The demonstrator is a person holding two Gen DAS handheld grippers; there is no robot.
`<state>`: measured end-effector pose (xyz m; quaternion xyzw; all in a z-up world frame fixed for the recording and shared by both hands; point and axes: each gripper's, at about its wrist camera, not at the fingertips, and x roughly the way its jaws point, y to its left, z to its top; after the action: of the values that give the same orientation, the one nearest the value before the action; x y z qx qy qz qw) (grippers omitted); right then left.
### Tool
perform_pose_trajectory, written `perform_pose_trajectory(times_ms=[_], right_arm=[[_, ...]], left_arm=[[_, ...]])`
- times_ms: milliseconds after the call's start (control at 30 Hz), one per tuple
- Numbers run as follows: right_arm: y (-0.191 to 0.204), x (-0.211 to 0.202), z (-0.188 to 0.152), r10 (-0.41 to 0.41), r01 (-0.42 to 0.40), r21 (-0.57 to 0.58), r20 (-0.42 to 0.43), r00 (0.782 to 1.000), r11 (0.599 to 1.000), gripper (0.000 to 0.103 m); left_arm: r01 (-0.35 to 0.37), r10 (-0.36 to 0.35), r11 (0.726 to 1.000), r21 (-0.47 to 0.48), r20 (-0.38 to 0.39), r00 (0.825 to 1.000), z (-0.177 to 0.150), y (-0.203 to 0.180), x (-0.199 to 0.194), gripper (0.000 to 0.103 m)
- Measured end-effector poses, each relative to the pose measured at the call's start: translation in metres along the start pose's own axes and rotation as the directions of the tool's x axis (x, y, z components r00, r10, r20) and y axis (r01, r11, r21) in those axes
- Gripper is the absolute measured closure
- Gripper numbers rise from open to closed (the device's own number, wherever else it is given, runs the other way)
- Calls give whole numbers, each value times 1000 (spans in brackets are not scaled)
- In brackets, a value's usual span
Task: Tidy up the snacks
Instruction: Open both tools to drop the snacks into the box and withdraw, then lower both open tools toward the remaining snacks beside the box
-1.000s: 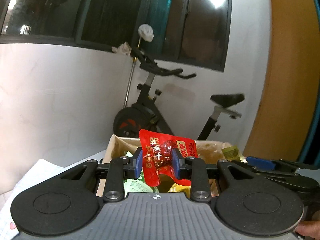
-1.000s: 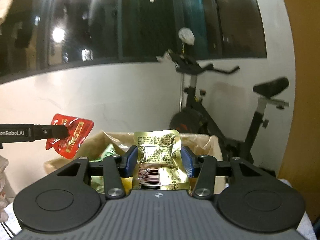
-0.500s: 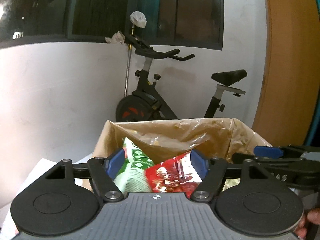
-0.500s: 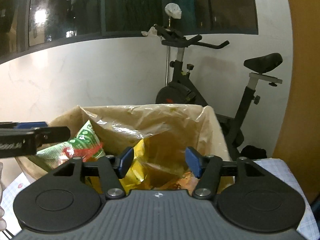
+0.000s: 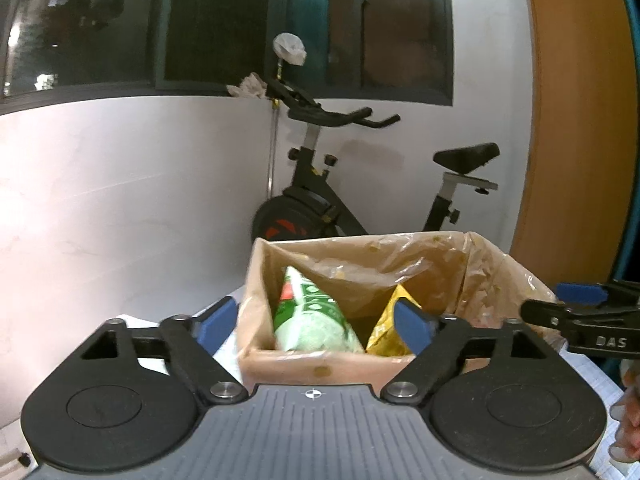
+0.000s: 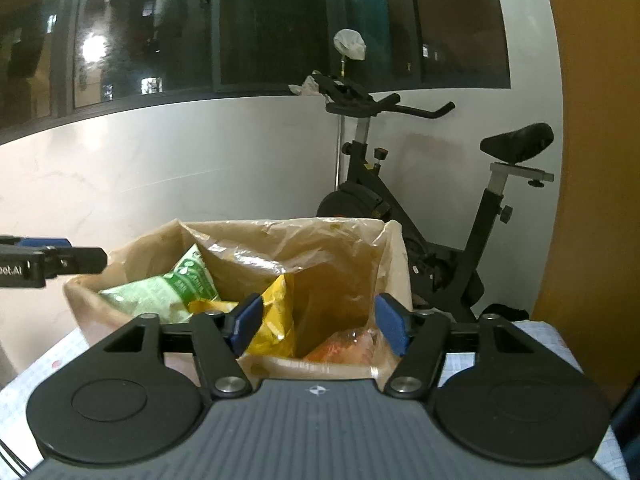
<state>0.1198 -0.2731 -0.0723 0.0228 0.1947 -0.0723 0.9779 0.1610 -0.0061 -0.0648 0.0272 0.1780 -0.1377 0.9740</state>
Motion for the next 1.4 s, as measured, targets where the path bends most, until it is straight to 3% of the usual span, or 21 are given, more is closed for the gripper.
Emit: perform_pose_trajectory(times_ms=[267,433,600,1000,1233,1400], right_arm=[[0,-35,-5,20,-21,26,23,1000,999,11],[2,-58,-14,57,-60,30,78,995,998,0],[6,-64,-26,61,-64,35,77,995,997,0],[14,-51,-83,-27,27,-6,-9,1000,1000,0],[3,-36,-111,-20,25,50,-110,994,998,0],[-2,-33,-124,-11,19,64,-118,993,998,0]], left_arm=[[-1,0,995,-95,-6,1000,-16,15,-27,9],[-26,26,996,-87,-5,1000,-28,13,-35,9],[-47,46,996,-70,-11,999,-46,8,-40,8],[-136,137,990,33,-27,990,-84,-11,-37,8],[-165,167,984,69,-28,985,-93,-20,-35,8],[-171,176,982,82,-55,983,-103,-25,-34,8]])
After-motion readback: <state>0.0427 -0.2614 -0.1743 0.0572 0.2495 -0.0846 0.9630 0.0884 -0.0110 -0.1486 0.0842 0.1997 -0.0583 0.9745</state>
